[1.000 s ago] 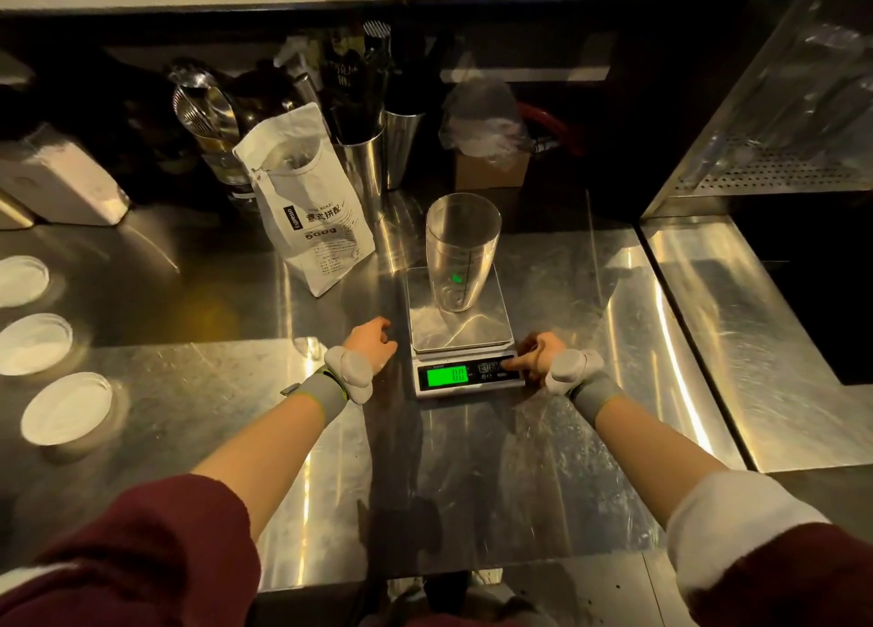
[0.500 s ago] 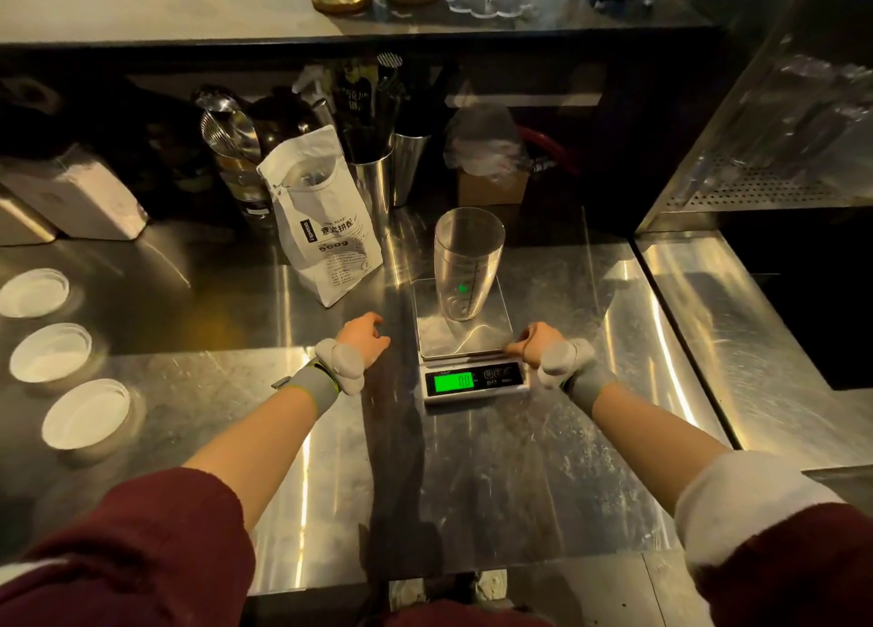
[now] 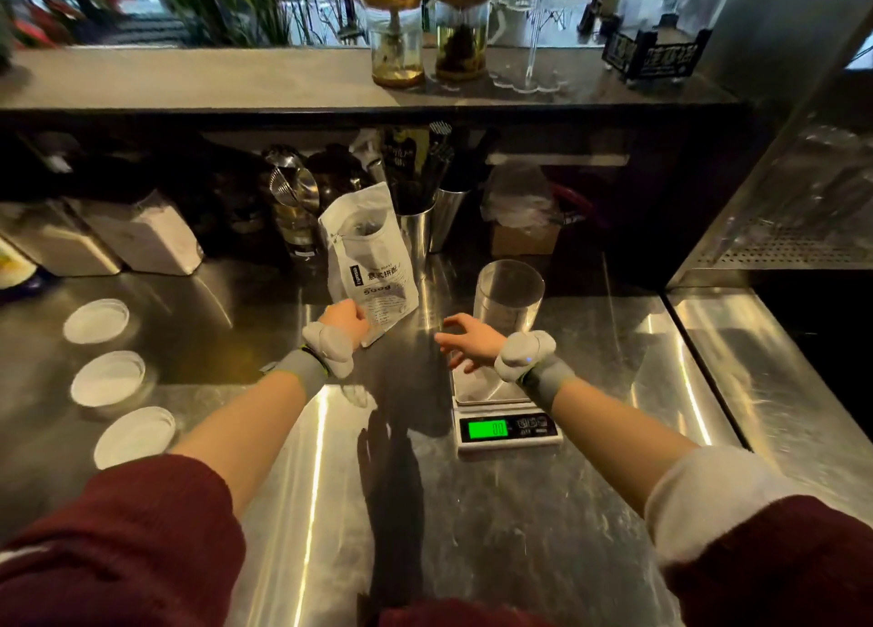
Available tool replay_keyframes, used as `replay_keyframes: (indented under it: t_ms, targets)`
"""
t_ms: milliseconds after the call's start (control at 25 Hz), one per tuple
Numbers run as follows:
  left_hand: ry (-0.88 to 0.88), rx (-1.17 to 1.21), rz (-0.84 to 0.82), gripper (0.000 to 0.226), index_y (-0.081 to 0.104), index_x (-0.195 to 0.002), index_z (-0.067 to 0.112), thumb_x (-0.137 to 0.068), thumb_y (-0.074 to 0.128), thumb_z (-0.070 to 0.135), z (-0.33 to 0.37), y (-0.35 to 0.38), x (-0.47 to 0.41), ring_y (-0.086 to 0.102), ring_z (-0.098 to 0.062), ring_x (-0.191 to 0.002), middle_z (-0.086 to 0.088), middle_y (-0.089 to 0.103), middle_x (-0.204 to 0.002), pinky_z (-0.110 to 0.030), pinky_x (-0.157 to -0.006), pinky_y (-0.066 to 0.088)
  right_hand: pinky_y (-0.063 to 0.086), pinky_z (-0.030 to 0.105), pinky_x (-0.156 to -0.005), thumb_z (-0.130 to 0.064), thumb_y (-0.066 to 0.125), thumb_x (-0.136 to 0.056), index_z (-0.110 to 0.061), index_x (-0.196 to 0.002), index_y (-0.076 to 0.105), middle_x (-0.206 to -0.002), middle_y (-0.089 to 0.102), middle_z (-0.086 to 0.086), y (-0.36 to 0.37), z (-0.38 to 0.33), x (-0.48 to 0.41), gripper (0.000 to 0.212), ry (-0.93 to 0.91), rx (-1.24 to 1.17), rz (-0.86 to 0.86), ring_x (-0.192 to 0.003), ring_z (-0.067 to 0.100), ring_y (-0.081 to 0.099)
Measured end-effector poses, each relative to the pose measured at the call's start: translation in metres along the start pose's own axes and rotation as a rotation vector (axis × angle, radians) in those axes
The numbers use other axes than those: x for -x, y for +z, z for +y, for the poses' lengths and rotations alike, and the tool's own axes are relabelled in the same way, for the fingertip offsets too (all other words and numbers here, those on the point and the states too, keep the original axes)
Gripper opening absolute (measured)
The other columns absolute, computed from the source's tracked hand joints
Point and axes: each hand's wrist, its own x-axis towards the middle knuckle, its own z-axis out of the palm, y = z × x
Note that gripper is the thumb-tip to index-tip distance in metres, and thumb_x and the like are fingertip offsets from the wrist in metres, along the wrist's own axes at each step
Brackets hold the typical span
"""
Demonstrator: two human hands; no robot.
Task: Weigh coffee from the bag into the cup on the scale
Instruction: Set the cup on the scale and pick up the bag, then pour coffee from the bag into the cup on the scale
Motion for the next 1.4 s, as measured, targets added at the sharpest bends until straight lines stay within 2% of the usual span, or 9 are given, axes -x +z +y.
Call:
replay_keyframes:
  t_ms: [280,400,480,640,720,840,960,1120,1400]
  targets:
    - [-0.048,0.089,0.093,0.045,0.046,-0.121,-0.003,-0.087,0.058,0.024,-0.002,-0.048,-0.032,0.052,-0.037,-0.116,-0.022,0.054,-0.125,-0.044,-0.096,0.042,0.047,0.024,-0.069,-0.019,0.061,-0.09,-0.009,-0.15,0.014,-0.116,0.05,0.011,0.007,-0.071,-0.048,0.077,-0.093,0.047,0.153,-0.083,0.014,0.056]
    - [0.052,0.104,0.14,0.027,0.056,-0.069,0.005,-0.086,0.062,0.025,0.001,-0.059,-0.042,0.054,-0.024,-0.069,-0.011,0.057,-0.073,-0.033,-0.062,0.043,0.034,0.037,-0.109,-0.008,0.057,-0.091,-0.002,-0.148,0.021,-0.145,0.042,0.018,-0.002,-0.105,-0.054,0.067,-0.157,0.12,0.208,-0.132,0.033,0.043]
    - [0.083,0.134,0.186,0.037,0.047,-0.055,0.012,-0.084,0.065,0.026,0.003,-0.062,-0.044,0.048,-0.02,-0.063,-0.005,0.049,-0.06,-0.03,-0.06,0.039,0.031,0.034,-0.11,-0.001,0.05,-0.093,0.001,-0.145,0.028,-0.146,0.04,0.019,-0.009,-0.123,-0.064,0.056,-0.183,0.134,0.243,-0.136,0.033,0.039]
    - [0.199,0.239,0.19,0.01,0.067,-0.08,0.008,-0.082,0.066,0.018,0.001,-0.057,-0.047,0.052,-0.022,-0.078,-0.006,0.059,-0.072,-0.036,-0.075,0.044,0.035,0.035,-0.108,0.001,0.04,-0.095,-0.007,-0.147,0.026,-0.144,0.042,0.017,-0.008,-0.133,-0.079,0.054,-0.152,0.181,0.244,-0.133,0.033,0.042]
    - [0.219,0.268,0.197,0.017,0.062,-0.069,0.006,-0.084,0.063,0.013,0.002,-0.056,-0.049,0.048,-0.022,-0.07,-0.005,0.052,-0.059,-0.032,-0.069,0.039,0.04,0.035,-0.101,-0.001,0.042,-0.096,-0.005,-0.143,0.034,-0.139,0.048,0.019,-0.008,-0.132,-0.082,0.048,-0.155,0.167,0.253,-0.127,0.033,0.048]
    - [0.202,0.259,0.251,0.044,0.04,-0.047,0.009,-0.087,0.057,0.01,0.007,-0.054,-0.052,0.037,-0.024,-0.061,-0.008,0.037,-0.049,-0.033,-0.064,0.034,0.045,0.037,-0.099,-0.003,0.049,-0.093,0.001,-0.128,0.051,-0.127,0.059,0.021,-0.015,-0.128,-0.083,0.036,-0.139,0.164,0.314,-0.119,0.035,0.055]
    - [0.236,0.274,0.251,0.029,0.052,-0.06,0.005,-0.088,0.055,0.01,0.015,-0.054,-0.052,0.048,-0.026,-0.067,-0.018,0.051,-0.062,-0.043,-0.072,0.047,0.046,0.046,-0.1,-0.005,0.05,-0.092,0.003,-0.116,0.058,-0.105,0.062,0.02,-0.024,-0.119,-0.083,0.026,-0.121,0.1,0.356,-0.113,0.039,0.059]
    - [0.318,0.26,0.263,0.033,0.05,-0.057,0.007,-0.088,0.056,0.012,0.034,-0.053,-0.047,0.053,-0.026,-0.069,-0.018,0.052,-0.065,-0.041,-0.07,0.047,0.048,0.048,-0.098,-0.007,0.051,-0.094,-0.008,-0.088,0.052,-0.112,0.064,0.026,-0.044,-0.112,-0.072,0.006,-0.118,0.029,0.395,-0.111,0.039,0.061]
    - [0.412,0.287,0.314,0.031,0.053,-0.06,0.001,-0.088,0.057,0.013,0.083,-0.059,-0.028,0.05,-0.027,-0.066,-0.019,0.051,-0.063,-0.033,-0.063,0.036,0.049,0.048,-0.097,-0.005,0.052,-0.091,-0.003,-0.105,0.061,-0.115,0.065,0.022,-0.086,-0.107,-0.043,0.017,-0.177,-0.112,0.531,-0.109,0.037,0.061]
